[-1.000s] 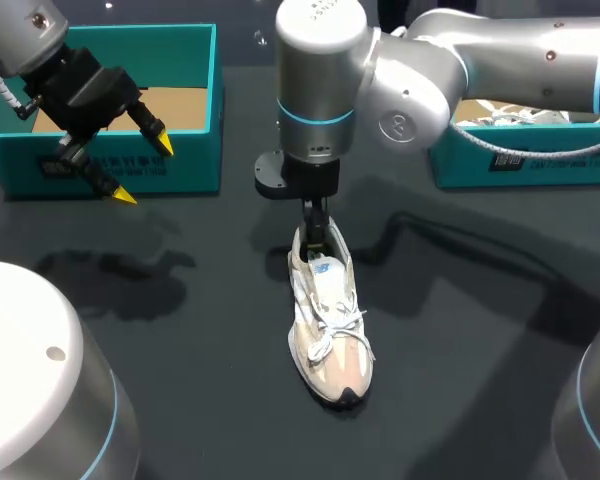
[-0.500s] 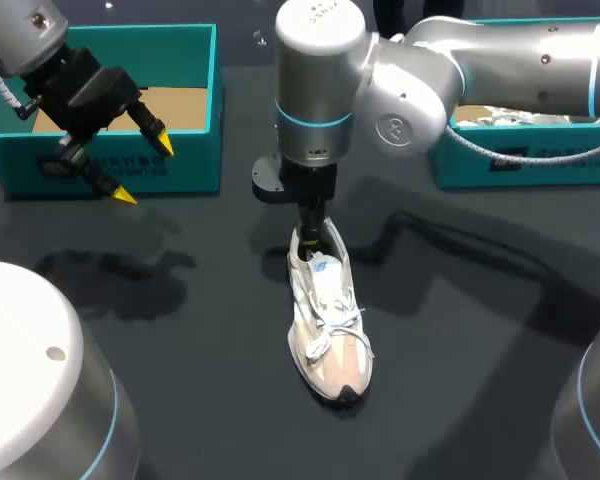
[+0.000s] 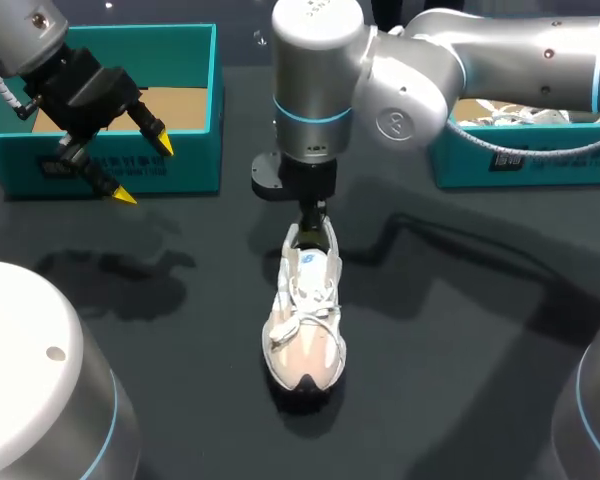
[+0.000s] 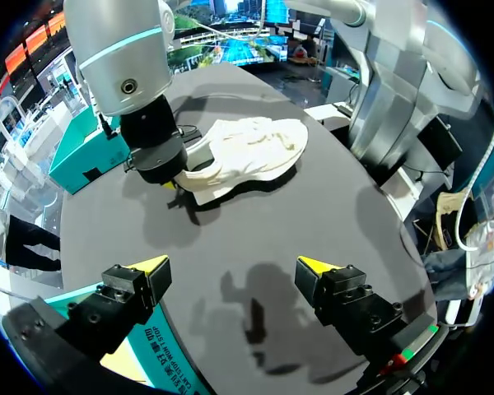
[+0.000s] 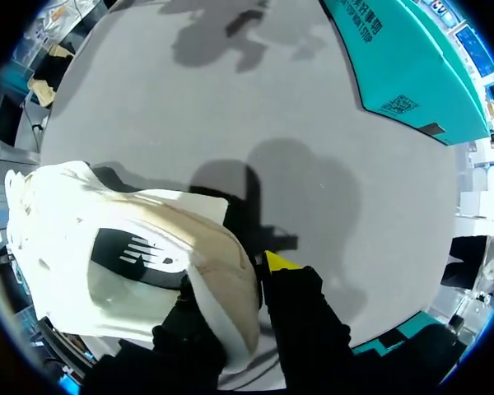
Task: Take the shoe out of the shoebox, open the shoe tongue, remove and reinsert the insole, then place the shoe into the shoebox
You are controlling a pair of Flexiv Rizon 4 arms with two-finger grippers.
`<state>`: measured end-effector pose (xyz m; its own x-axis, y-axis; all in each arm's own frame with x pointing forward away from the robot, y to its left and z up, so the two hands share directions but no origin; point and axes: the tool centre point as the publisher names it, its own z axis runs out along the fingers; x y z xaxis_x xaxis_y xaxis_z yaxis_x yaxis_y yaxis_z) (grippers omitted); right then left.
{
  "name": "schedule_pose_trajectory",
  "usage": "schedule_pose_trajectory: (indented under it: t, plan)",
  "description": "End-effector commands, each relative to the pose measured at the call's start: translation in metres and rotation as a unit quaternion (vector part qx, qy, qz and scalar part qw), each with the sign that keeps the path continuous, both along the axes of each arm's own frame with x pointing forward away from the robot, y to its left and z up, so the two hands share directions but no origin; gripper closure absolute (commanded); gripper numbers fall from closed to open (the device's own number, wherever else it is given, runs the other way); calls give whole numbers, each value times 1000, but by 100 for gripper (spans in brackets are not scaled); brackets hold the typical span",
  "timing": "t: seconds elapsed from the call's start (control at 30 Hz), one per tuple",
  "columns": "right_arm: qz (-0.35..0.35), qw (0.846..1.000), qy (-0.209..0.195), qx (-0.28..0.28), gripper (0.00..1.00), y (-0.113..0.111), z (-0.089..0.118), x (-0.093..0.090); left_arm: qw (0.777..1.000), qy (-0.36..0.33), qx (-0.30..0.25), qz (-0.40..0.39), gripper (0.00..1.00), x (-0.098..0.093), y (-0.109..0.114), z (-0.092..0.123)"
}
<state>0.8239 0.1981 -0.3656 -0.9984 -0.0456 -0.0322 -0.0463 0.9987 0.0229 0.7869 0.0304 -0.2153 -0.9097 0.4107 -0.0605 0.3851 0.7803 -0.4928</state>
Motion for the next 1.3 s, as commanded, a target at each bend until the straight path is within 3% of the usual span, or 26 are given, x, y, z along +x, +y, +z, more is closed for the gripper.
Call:
schedule_pose_trajectory:
  t: [0.03, 0.53, 1.07, 1.3]
  plan:
    - [3, 1000, -8, -5, 100, -10, 27, -7, 1000, -1, 1, 0, 0, -1, 0, 0]
    - [68, 997, -39, -19, 100, -40, 107, -4, 1000, -1, 1, 0, 0, -1, 0, 0]
    - [70, 997, -39, -14, 100, -41, 110, -3, 1000, -1, 1, 0, 0, -1, 0, 0]
    - [52, 997, -55, -24, 100, -72, 149, 9, 1000, -1, 1, 0, 0, -1, 0, 0]
